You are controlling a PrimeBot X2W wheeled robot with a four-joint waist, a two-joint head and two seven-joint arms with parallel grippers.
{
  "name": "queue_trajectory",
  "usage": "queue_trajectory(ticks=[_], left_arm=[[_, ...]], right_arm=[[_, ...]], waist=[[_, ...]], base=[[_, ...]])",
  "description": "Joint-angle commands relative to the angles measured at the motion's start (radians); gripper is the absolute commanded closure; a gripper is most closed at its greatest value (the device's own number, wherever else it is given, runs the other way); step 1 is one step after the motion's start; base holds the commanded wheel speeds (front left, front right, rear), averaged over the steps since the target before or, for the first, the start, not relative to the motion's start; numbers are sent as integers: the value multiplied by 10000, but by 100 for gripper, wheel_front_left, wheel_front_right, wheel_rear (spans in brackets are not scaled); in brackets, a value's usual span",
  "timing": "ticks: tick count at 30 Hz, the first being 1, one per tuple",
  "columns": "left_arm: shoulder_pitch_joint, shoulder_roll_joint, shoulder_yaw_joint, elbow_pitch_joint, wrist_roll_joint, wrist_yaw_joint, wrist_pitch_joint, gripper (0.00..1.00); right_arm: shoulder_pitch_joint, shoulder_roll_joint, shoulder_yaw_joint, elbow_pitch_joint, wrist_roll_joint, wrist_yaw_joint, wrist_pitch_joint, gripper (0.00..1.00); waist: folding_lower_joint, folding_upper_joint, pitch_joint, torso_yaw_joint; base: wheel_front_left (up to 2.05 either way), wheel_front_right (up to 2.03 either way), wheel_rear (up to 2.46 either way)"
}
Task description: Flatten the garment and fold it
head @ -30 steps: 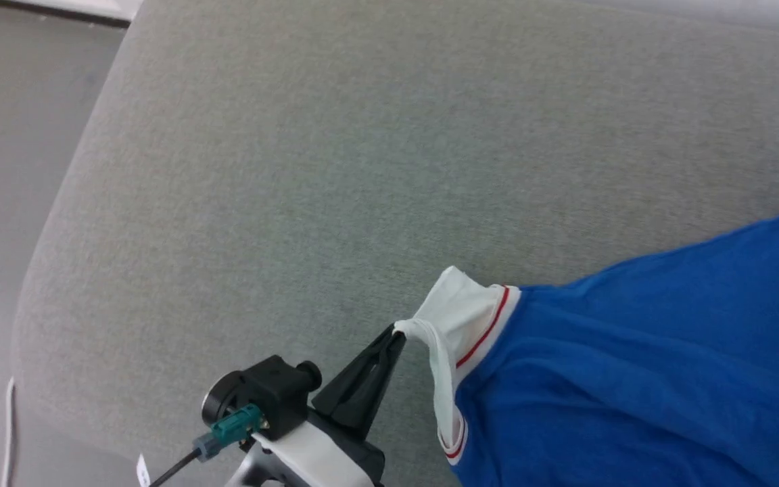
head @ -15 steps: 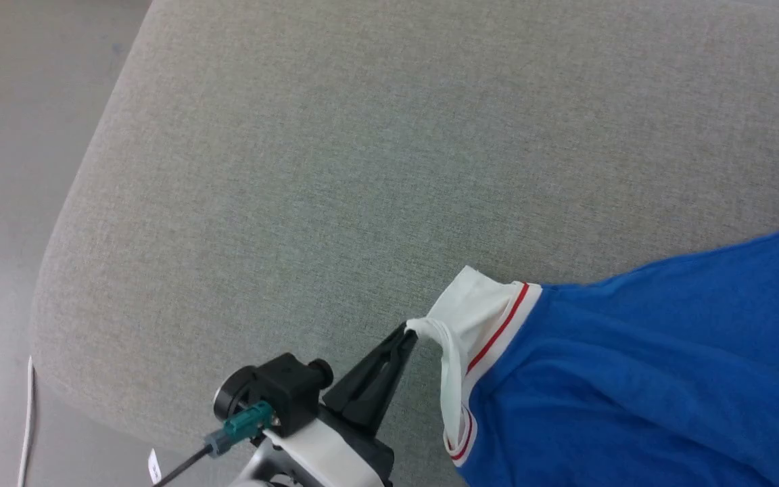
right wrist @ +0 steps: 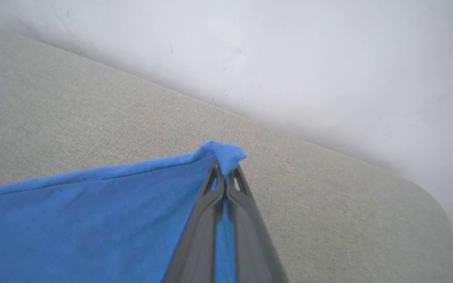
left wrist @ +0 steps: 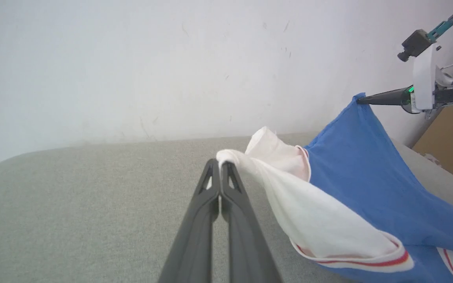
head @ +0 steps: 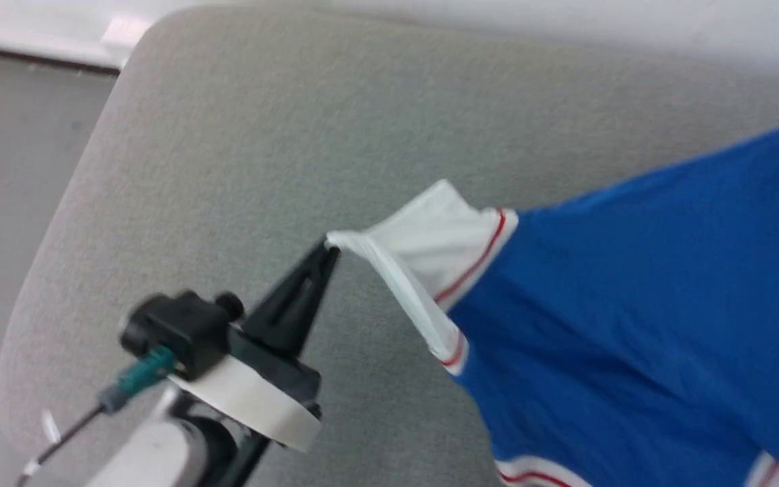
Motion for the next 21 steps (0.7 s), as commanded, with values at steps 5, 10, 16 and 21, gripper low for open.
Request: queue_trajectory(ticks=[5, 10, 16, 21], left_arm=[[-828, 589, 813, -656, -54, 40, 230, 100], [-1648, 1015, 1639, -1049, -268, -8, 315, 100], [-2616, 1435, 2470, -1333, -342, -41, 314, 100], [-3722, 1676, 3195, -1531, -490, -4, 378, 100]], right_arm=[[-441, -153, -271, -806, 254, -9, -874, 100], [-693, -187, -316, -1754, 417, -9, -1398, 100], [-955, -239, -346, -2810, 451, -9, -1479, 100], [-1220, -152, -674, -3625, 525, -9, -1164, 100]], waist=[[-1, -1, -1418, -1336], [-1, -1, -2069, -1922], [-1, -1, -2458, -2413], [-1, -1, -2525, -2775]], base=[[0, 0, 0], [0, 0, 0], [0, 0, 0], [0, 0, 0]])
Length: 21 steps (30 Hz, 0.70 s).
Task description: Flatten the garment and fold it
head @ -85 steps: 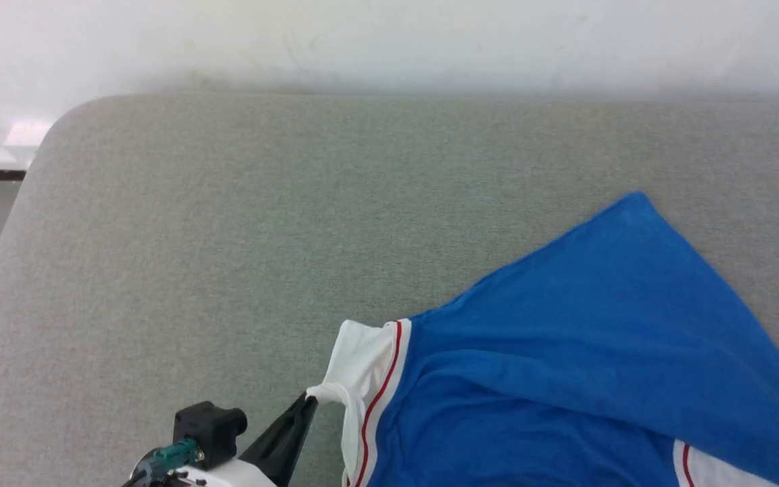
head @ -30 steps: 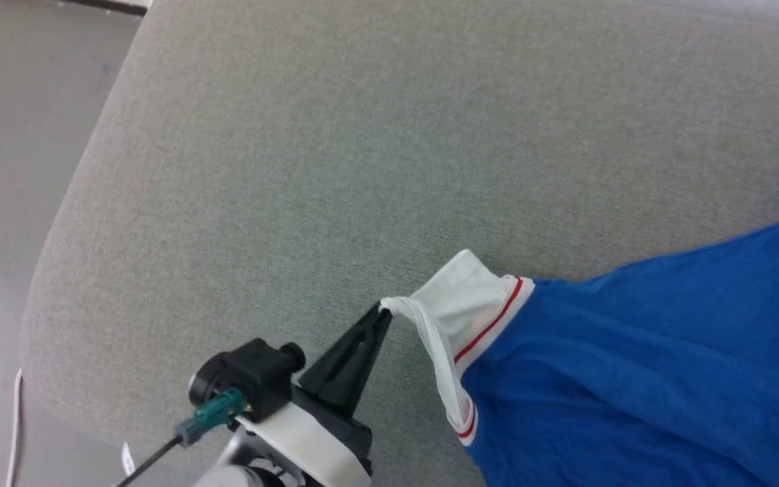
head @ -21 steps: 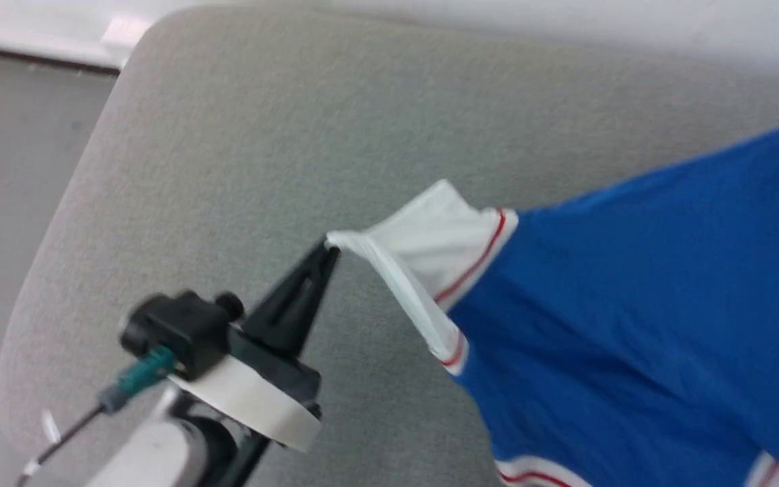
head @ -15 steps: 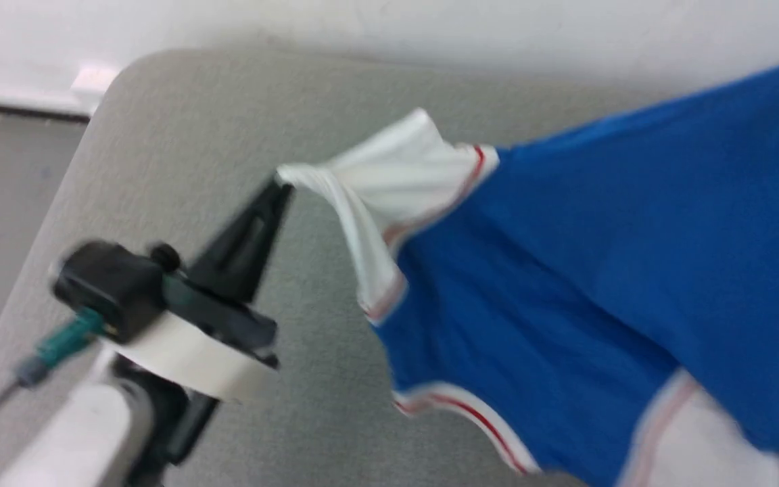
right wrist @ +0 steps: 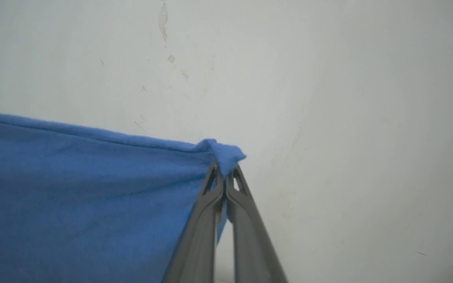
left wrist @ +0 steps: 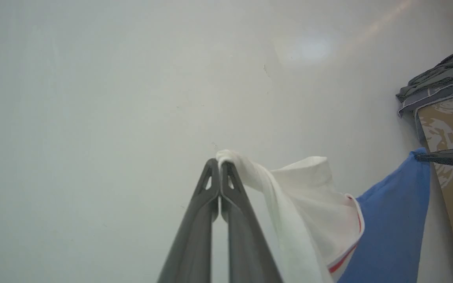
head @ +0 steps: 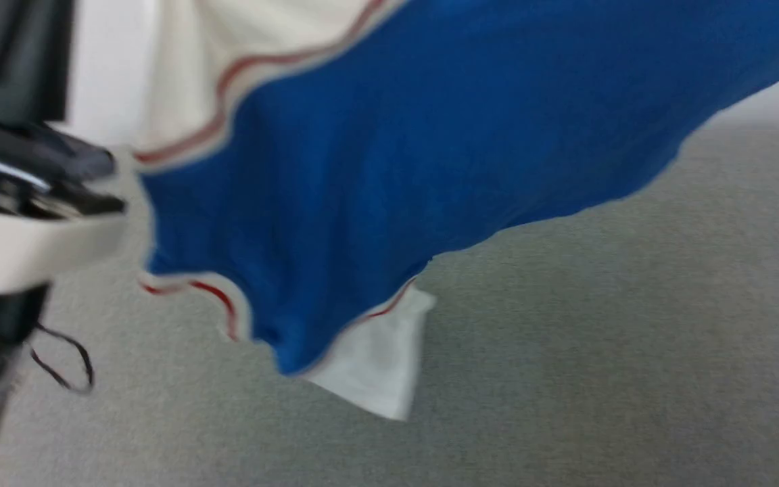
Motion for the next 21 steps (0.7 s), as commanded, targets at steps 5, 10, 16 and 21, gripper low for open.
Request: queue_trajectory(ticks=[5, 10, 16, 21], left_arm=[[-1234, 222, 479, 43, -225, 64, 300, 100], [-2880, 443, 499, 609, -382, -190, 910, 100], [-5666, 314, -34, 2528, -257, -895, 1337, 100], [-8202, -148, -663, 4889, 304, -1510, 1176, 100]], right_arm=[[-439, 210, -260, -511, 78, -9, 386, 100], [-1222, 240, -333, -602, -56, -9, 445, 100], [-2801, 253, -173, 190, -248, -9, -101, 100], [-4517, 529, 274, 1647, -589, -9, -1005, 100]], waist=[[2, -1, 108, -697], [2, -1, 1204, -968], [2, -1, 3070, -1074], [2, -1, 4331, -1126]], base=[[0, 0, 0], [0, 0, 0], [0, 0, 0], [0, 0, 0]])
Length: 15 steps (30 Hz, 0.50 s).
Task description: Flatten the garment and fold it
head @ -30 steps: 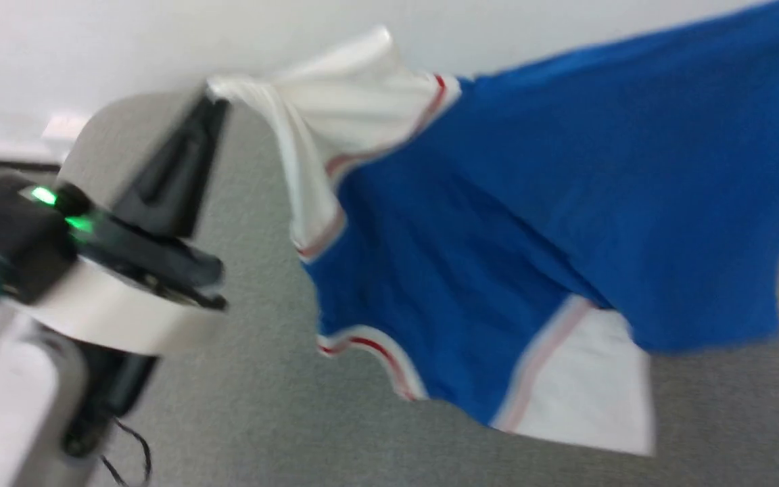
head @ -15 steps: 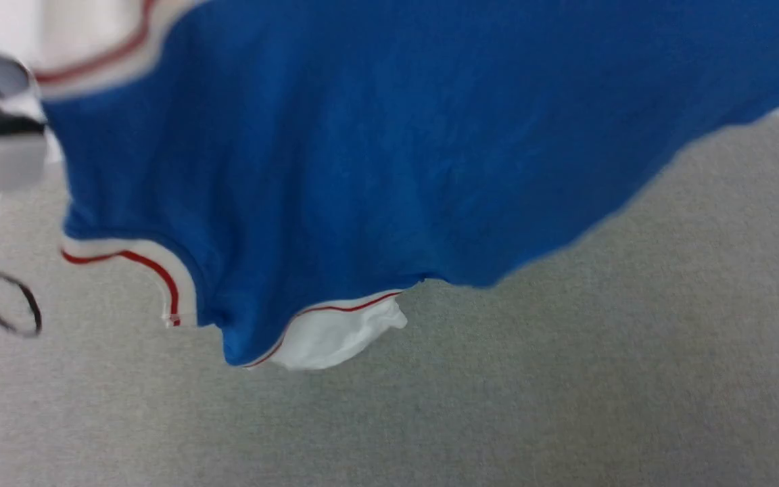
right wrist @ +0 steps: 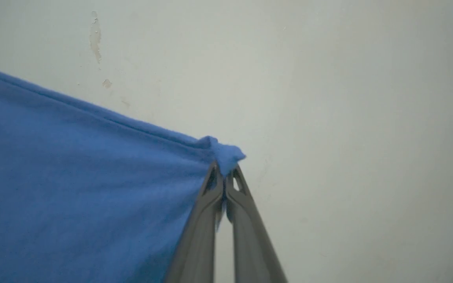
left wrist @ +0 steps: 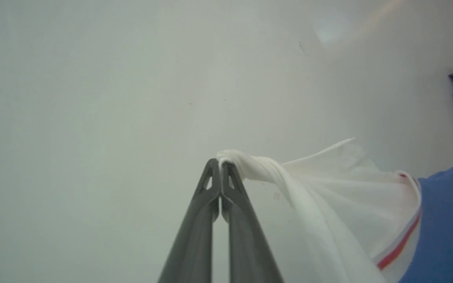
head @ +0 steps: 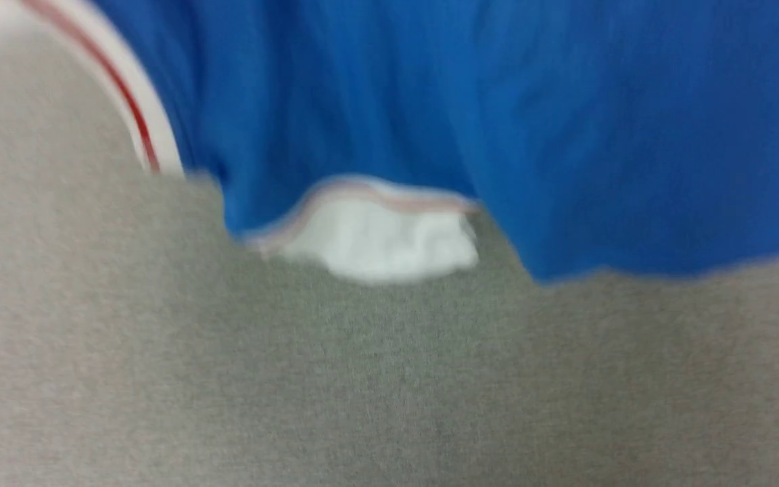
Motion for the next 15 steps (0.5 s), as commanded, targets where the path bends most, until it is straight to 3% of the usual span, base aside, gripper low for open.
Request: queue_trajectory(ticks=[1, 8, 15], left_arm=[[-371, -118, -75, 347, 149, -69, -84, 100], [-3040, -980, -587, 3193, 1009, -334, -1337, 100], [-4464, -1484, -755, 4921, 1544, -405, -3097, 100]], right_arm=[[-308, 140, 20, 278, -103, -13, -170, 100], [-2454, 788, 430, 2651, -855, -13, -1598, 100], [-3620, 1316, 607, 4365, -1411, -13, -2899, 100]], waist=[[-4, 1, 1869, -43], [-4, 1, 2863, 64], [-4, 1, 3317, 298]], base=[[0, 0, 0], [0, 0, 0], [0, 0, 0]])
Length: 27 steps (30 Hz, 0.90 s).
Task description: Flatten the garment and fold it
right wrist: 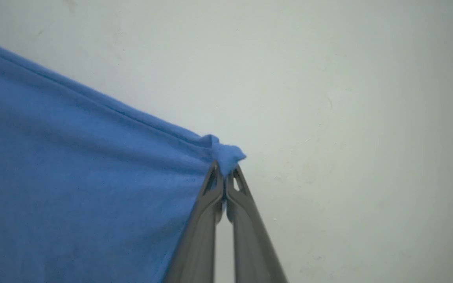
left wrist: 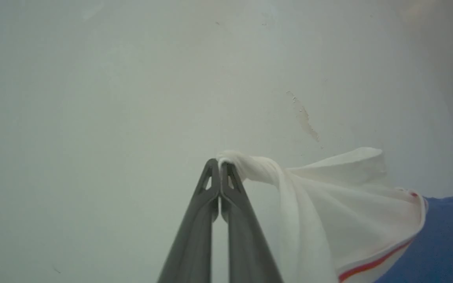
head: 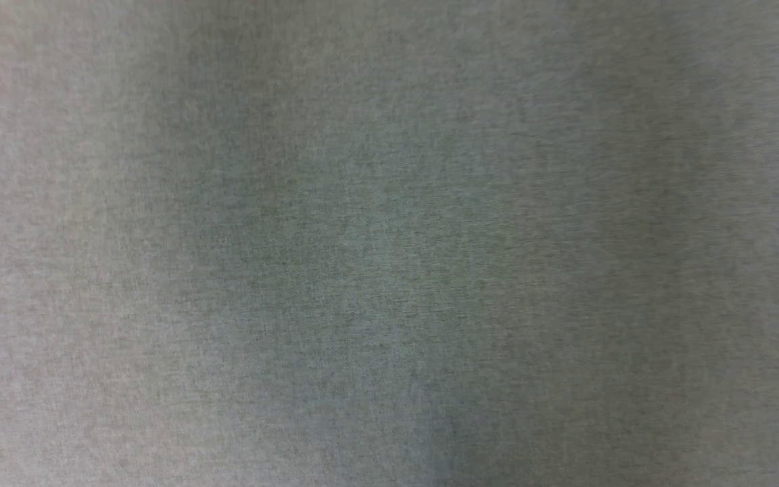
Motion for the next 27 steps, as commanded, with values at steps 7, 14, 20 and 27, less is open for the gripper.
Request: queue_trajectory(ticks=[7, 14, 20, 27], left_arm=[[1515, -478, -676, 775, -195, -411, -548, 100], [5626, -635, -1641, 422, -758, -558, -713, 100], [9341, -227, -2407, -813, -1251, -578, -726, 100], [12222, 1167, -3677, -2133, -1905, -581, -503, 100]], right_arm=[[1033, 284, 592, 906, 224, -23, -927, 100], [3805, 392, 1788, 1072, 836, -23, -1531, 100], [6424, 34, 3105, 597, 1397, -23, -1564, 100], [8758, -1176, 4301, -292, 2219, -23, -908, 100]], waist=[[-3, 1, 263, 518], [-3, 1, -724, 737], [-3, 1, -1949, 867], [-3, 1, -3359, 1069]], base=[[0, 0, 0], [0, 0, 0], [0, 0, 0], [0, 0, 0]])
